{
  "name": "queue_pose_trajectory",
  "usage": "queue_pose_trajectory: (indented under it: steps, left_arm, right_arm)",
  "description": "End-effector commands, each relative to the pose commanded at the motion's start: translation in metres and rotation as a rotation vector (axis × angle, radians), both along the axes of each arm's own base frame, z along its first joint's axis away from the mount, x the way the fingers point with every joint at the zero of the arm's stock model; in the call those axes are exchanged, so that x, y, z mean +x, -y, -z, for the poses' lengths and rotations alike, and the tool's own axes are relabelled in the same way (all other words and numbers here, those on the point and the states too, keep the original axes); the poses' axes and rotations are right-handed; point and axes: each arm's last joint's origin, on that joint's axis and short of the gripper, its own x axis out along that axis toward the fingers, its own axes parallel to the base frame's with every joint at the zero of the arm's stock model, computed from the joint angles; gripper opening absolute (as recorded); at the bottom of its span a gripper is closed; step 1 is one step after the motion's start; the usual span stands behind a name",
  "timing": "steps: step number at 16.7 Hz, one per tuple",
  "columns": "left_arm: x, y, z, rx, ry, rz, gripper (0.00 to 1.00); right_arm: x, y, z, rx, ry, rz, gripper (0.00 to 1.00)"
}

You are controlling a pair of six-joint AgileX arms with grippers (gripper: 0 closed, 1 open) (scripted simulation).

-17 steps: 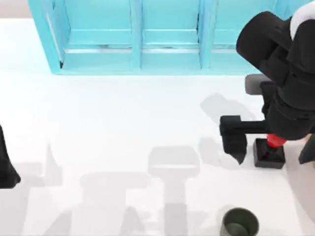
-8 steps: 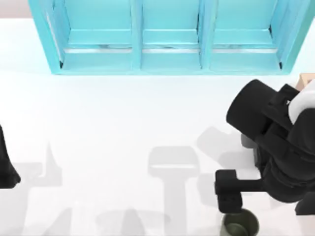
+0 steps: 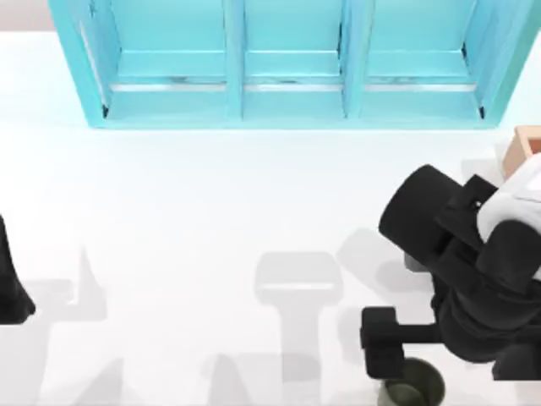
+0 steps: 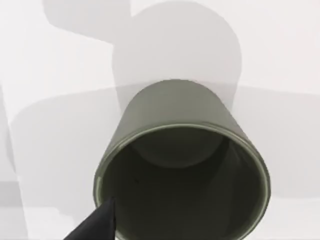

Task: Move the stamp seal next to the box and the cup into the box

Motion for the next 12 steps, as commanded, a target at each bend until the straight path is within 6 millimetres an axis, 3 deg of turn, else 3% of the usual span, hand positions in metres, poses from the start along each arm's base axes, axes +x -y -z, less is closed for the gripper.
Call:
queue_pose_trajectory:
  steps: [5, 10, 12]
  left_arm:
    - [0.000, 0.000, 0.000, 0.000, 0.000, 0.000, 1.00]
    - [0.000, 0.000, 0.000, 0.000, 0.000, 0.000, 1.00]
    - [0.000, 0.000, 0.000, 0.000, 0.000, 0.000, 1.00]
  right_arm:
    - [-0.002, 0.001, 0.041, 0.002, 0.002, 0.000, 1.00]
    - [-0.003, 0.002, 0.046, 0.000, 0.000, 0.000, 1.00]
    - [-0.003, 0.002, 0.046, 0.000, 0.000, 0.000, 0.85]
